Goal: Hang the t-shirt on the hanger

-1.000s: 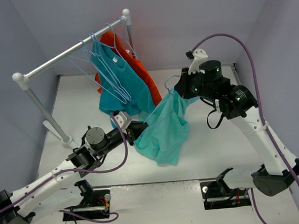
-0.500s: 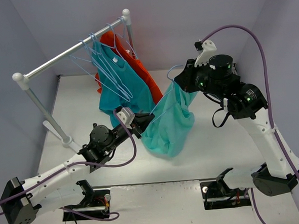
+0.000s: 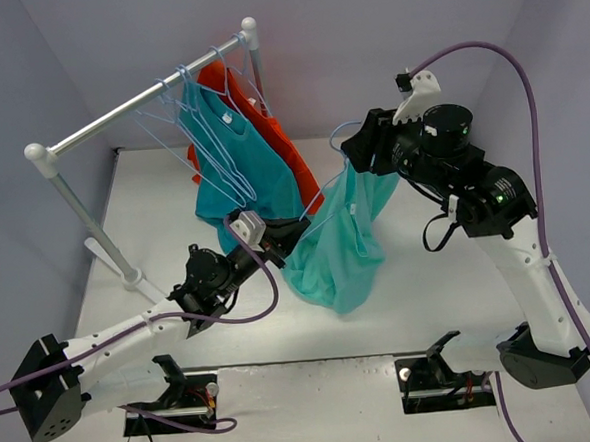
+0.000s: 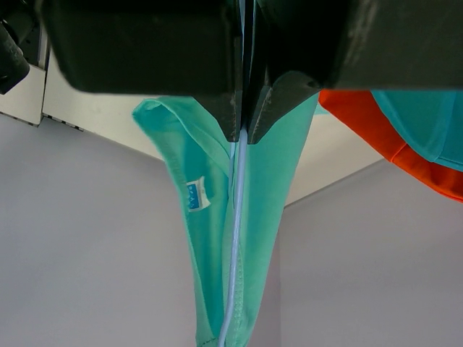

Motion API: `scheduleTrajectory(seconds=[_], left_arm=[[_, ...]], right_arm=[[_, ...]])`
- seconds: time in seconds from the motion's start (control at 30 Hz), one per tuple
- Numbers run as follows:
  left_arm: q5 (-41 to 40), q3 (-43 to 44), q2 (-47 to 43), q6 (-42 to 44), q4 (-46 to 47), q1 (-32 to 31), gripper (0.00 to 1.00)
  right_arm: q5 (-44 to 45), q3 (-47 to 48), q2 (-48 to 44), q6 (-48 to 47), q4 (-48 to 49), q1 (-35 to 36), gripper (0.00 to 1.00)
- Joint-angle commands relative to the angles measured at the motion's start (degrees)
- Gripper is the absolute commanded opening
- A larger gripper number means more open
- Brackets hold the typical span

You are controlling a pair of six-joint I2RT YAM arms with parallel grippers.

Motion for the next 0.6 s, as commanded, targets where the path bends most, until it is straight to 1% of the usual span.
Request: scheduleTrajectory(seconds=[0.0, 0.07, 0.1, 0.23, 0.43, 0.57], left_arm=[[-0.5, 1.7, -1.5, -1.2, 18.2, -0.3, 0.00], [-0.6, 1.4, -1.6, -1.0, 18.4, -0.3, 0.00], [-0.9, 1.1, -1.6, -0.9, 18.4, -0.3, 0.00], [-1.5, -0.5, -2.2, -0.8, 19.0, -0.1, 0.00], [-1.6, -2.4, -3.8, -0.6, 18.3, -0.1, 0.00], [1.0, -2.9, -5.2, -0.4, 15.2, 0.0, 0.00]], right_arm=[[2.2, -0.8, -1.9, -1.5, -1.2, 0.4, 0.47], [2.6, -1.0, -2.4, -2.1, -1.5, 0.4, 0.49], [5.0, -1.2, -2.9, -2.7, -1.9, 0.4, 0.52], [8.4, -2.3, -4.8, -4.3, -2.9, 0.4, 0.60], [13.2, -4.8, -7.6, -8.8, -5.3, 0.4, 0.64], [14.9, -6.6, -10.0, -15.0, -5.6, 0.4, 0.69]])
